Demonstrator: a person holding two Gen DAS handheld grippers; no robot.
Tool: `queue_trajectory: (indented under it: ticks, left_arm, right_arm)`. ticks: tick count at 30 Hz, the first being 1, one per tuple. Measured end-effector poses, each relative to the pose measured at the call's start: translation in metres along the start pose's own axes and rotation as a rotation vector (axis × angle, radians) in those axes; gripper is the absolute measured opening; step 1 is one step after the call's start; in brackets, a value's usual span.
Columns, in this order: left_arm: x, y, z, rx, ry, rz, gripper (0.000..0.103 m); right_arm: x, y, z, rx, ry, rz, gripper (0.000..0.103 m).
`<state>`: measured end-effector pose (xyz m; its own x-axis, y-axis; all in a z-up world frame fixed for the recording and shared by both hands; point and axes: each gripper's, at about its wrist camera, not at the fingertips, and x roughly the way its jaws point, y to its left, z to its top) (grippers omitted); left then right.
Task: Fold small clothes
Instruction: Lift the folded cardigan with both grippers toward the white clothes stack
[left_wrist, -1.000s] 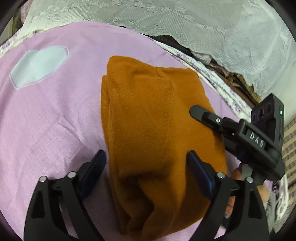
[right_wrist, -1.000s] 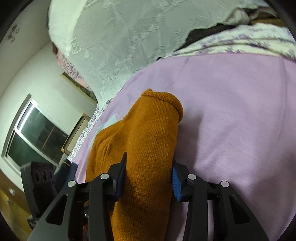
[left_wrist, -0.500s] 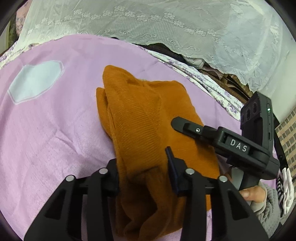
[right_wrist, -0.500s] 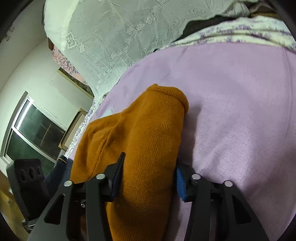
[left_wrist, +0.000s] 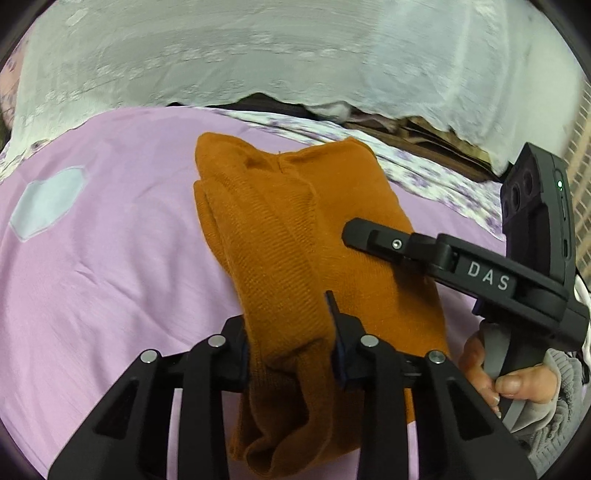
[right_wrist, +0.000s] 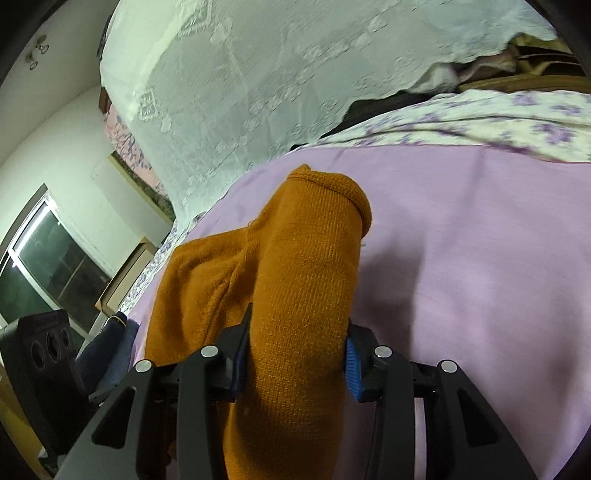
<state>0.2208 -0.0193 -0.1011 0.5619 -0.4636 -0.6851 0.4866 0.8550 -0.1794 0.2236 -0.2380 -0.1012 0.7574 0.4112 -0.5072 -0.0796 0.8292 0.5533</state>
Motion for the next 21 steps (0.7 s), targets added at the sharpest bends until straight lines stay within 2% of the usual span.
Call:
queue_trajectory:
  ticks: [8, 21]
  left_arm:
    - [-0.013, -0.094, -0.019, 0.096, 0.008, -0.115, 0.031]
    - [-0.042, -0.273, -0.029, 0.31, -0.004, -0.329, 0.031]
  right_arm:
    - [-0.104, -0.037, -0.021, 0.012, -0.066, -0.096, 0.042]
    - [-0.299, -0.108, -0.047, 0.086, -0.262, -0.268, 0.042]
